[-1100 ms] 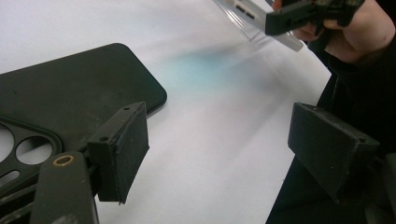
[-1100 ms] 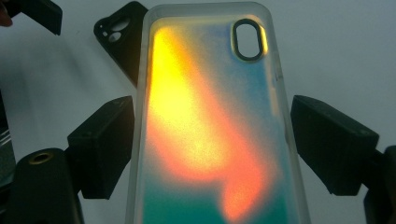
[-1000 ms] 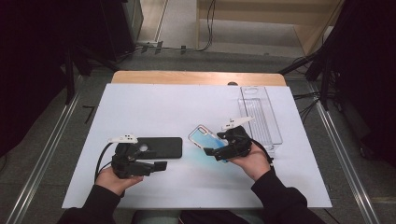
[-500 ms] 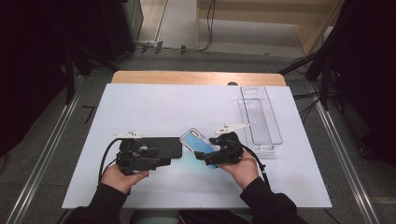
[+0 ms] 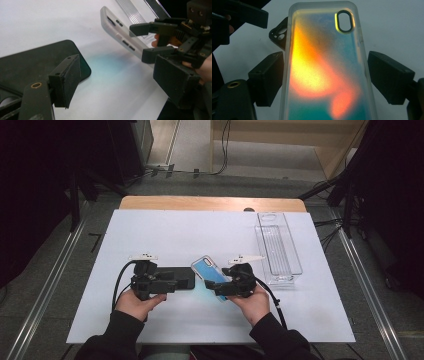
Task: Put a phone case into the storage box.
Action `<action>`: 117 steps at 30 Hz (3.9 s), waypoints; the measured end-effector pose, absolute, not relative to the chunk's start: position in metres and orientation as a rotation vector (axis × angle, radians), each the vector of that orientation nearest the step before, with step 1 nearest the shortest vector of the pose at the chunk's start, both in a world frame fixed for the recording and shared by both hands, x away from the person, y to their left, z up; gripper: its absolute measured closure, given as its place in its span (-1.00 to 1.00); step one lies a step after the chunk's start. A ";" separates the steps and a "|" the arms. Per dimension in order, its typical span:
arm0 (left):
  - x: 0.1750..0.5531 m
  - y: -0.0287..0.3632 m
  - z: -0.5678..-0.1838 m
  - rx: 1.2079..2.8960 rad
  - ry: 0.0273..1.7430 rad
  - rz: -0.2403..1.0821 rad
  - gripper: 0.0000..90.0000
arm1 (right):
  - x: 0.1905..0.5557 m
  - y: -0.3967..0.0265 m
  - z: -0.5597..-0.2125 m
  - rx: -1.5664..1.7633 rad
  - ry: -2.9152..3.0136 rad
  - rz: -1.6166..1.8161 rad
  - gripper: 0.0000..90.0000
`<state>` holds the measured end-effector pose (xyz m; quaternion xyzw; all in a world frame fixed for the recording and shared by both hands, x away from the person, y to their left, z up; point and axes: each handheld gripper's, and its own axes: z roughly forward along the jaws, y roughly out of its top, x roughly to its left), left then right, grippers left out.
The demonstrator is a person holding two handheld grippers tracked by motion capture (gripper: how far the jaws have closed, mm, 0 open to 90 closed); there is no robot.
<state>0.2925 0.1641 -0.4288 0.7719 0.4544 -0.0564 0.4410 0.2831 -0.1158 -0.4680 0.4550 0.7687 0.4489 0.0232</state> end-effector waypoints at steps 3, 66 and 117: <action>0.298 0.161 -0.426 1.910 1.131 -0.134 -0.51 | 0.282 -0.113 -0.469 1.416 2.358 1.394 -0.66; 0.339 0.144 -0.414 1.669 1.295 -0.261 0.81 | 0.274 -0.066 -0.467 1.412 2.057 1.654 -0.67; 0.312 0.110 -0.427 1.691 1.042 0.115 0.80 | 0.276 -0.136 -0.448 1.251 2.424 1.446 -1.00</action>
